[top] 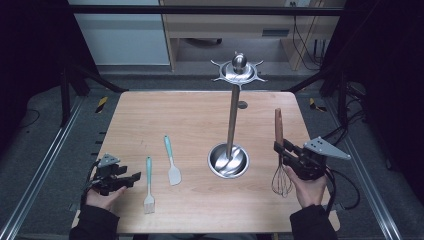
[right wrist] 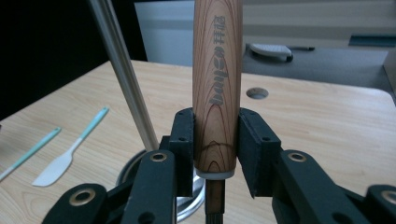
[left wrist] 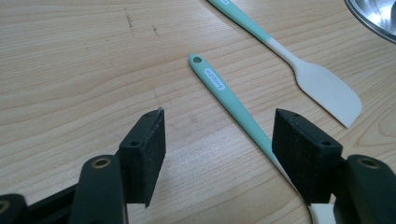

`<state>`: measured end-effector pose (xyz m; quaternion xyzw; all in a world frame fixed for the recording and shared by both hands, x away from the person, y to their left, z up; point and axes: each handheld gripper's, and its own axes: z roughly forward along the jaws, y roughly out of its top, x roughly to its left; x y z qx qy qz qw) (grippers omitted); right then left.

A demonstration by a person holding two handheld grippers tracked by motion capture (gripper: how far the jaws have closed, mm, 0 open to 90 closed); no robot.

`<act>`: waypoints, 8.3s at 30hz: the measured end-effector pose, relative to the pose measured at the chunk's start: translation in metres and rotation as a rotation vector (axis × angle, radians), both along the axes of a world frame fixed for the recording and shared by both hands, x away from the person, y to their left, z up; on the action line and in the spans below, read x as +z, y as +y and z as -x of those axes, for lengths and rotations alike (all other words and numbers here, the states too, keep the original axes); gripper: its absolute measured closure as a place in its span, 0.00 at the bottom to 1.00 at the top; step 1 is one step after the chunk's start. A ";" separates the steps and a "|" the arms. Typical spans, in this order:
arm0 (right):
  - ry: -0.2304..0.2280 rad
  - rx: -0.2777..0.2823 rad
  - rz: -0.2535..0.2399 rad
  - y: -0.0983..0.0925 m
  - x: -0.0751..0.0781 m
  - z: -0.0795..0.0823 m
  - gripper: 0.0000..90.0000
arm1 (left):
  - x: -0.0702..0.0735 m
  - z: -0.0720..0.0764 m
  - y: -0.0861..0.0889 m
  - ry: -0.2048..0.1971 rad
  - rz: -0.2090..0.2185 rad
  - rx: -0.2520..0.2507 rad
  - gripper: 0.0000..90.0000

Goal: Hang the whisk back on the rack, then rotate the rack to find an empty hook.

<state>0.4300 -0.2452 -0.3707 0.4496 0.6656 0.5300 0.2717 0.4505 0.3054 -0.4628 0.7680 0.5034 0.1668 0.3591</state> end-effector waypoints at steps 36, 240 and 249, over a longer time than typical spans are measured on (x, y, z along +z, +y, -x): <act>-0.239 0.108 -0.050 0.023 0.056 0.016 0.77 | 0.000 0.001 0.001 -0.006 -0.005 0.010 0.39; -0.355 0.077 -0.045 0.055 0.151 0.011 1.00 | 0.001 0.003 -0.009 0.006 0.021 -0.044 0.49; -0.321 0.098 -0.051 0.064 0.144 -0.005 1.00 | 0.002 0.003 -0.008 0.007 0.028 -0.046 0.49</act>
